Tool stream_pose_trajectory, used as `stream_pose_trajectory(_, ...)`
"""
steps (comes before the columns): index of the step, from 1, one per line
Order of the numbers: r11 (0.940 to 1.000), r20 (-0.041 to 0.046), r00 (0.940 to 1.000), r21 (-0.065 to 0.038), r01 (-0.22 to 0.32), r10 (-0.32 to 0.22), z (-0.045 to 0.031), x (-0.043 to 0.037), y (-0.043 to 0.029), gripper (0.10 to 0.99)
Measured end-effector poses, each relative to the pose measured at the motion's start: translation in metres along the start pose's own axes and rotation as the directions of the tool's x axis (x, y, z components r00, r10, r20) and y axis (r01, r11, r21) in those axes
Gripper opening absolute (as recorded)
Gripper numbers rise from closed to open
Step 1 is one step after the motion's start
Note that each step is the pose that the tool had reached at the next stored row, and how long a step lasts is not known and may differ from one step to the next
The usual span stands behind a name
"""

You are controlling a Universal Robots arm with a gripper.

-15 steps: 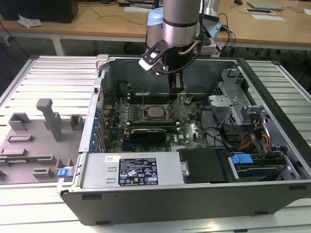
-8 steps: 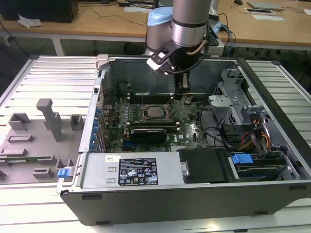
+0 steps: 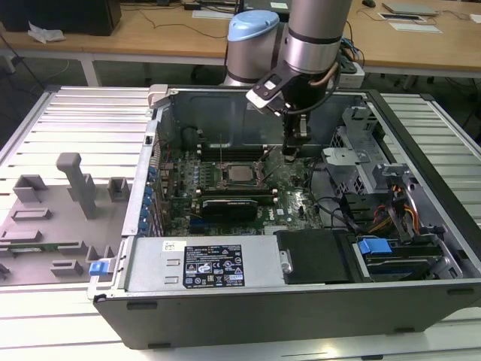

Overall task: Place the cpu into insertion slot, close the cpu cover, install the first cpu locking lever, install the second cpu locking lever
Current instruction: 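Close the cpu cover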

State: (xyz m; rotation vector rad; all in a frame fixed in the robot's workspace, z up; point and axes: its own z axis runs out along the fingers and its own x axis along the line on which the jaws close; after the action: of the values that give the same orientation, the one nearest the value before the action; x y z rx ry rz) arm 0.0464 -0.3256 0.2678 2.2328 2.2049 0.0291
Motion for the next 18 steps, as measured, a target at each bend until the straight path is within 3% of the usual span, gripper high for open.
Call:
stream_pose_trajectory(7,1.0000,-0.0019,1.0000,0.003,0.000,0.000,0.0106,0.0000,0.0019,0.106)
stream_pose_trajectory(18,1.0000,-0.0076,1.0000,0.003,0.000,0.000,0.0157,0.0068,0.0018,0.106)
